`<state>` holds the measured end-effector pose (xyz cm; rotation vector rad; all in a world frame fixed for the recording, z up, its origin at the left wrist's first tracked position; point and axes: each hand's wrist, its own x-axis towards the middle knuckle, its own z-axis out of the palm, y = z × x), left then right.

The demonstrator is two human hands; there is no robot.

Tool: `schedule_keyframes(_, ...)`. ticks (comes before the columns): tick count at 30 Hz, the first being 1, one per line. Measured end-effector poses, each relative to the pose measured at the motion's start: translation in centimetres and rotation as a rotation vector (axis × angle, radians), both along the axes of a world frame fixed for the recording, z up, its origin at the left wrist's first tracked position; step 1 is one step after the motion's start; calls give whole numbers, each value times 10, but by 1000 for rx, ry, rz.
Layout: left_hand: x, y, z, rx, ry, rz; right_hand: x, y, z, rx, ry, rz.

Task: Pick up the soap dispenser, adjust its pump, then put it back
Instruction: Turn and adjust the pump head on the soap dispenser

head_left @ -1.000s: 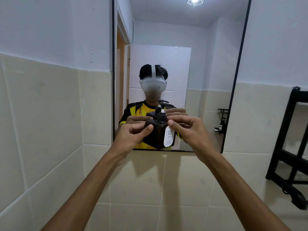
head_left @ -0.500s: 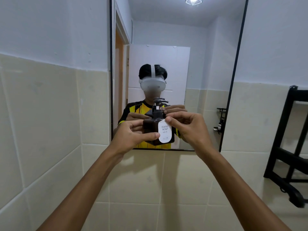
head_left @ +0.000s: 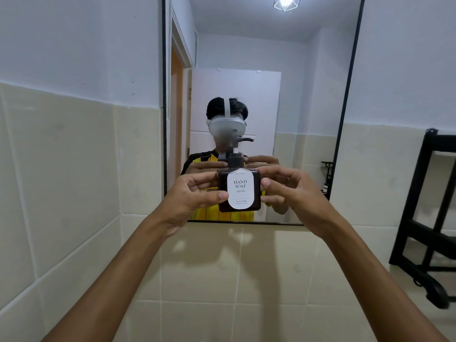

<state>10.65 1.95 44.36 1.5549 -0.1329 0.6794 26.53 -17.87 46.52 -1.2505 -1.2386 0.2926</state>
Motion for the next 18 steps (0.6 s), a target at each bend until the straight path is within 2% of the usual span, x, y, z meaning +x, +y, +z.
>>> schedule_keyframes(9,0,-1,-4,87,30,-37,2,3,23,61,-19,-60)
schedule_keyframes(14,1,-3,-10,89,59,-73,5,1,56,-89,-211,19)
schedule_keyframes(18,2,-1,-9,82,70,-66,8,6,62,-117,-218,94)
